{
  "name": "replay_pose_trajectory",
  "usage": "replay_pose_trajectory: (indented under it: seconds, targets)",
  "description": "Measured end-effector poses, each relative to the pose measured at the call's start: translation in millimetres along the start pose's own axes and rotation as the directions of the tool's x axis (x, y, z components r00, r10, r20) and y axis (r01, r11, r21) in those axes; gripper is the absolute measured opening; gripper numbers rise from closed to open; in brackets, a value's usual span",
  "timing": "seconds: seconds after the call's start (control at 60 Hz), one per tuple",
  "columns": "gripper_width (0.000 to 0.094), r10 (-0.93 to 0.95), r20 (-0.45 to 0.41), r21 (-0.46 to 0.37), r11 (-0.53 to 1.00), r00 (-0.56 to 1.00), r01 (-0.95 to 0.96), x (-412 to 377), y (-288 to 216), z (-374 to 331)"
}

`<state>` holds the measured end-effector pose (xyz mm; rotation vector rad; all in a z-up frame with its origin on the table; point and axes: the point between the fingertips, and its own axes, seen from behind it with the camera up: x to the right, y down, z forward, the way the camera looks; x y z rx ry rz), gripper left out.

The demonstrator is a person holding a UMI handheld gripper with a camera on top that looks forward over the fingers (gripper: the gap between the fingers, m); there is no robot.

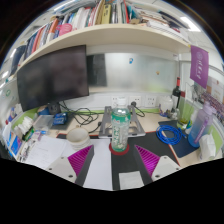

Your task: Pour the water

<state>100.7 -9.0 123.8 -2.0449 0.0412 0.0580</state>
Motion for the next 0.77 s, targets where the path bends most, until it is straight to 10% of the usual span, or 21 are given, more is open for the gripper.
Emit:
replay_pose_trajectory:
  seconds: [0.767]
  targets:
    - [0.0832,-0.007,-0.058,0.069,0.998,0.998,0.011,-81,-32,-188]
